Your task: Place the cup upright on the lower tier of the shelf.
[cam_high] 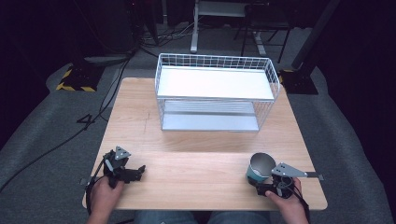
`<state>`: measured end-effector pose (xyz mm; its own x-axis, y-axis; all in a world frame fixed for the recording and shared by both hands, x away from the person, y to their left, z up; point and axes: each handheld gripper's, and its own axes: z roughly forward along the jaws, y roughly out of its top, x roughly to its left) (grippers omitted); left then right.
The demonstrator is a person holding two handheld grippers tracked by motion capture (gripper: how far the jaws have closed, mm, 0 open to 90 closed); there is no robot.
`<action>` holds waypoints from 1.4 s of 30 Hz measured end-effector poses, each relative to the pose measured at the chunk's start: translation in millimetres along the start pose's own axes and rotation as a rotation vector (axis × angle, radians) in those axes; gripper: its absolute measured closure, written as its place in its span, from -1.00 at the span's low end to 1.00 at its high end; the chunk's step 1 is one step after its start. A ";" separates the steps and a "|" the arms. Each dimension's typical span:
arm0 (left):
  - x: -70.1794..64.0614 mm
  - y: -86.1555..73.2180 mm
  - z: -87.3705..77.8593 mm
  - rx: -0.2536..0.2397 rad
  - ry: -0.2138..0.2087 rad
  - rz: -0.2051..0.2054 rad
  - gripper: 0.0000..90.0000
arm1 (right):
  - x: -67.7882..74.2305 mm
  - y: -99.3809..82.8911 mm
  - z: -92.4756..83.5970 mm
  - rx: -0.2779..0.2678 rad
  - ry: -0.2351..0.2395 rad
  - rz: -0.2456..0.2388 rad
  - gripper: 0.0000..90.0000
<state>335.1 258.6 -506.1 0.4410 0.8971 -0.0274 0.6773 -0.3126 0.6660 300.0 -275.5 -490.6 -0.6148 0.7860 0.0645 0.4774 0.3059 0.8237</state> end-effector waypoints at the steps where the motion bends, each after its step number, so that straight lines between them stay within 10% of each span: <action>1: 0.0 0.0 0.0 0.000 0.000 0.000 -1.00 | 0.2 0.4 -0.6 -0.003 0.001 -0.001 -0.51; 18: 0.0 0.0 0.0 0.000 0.000 0.000 -1.00 | 0.4 30.0 -12.6 -0.033 0.007 -0.008 -0.51; 42: 0.1 0.0 0.0 0.000 -0.001 0.000 -1.00 | 4.1 87.6 29.3 -0.051 0.011 -0.011 -0.51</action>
<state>335.1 258.7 -506.1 0.4416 0.8968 -0.0275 0.6774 -0.3131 0.6656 357.7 -229.7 -434.7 -0.6270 0.7766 0.0617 0.4386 0.2864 0.8518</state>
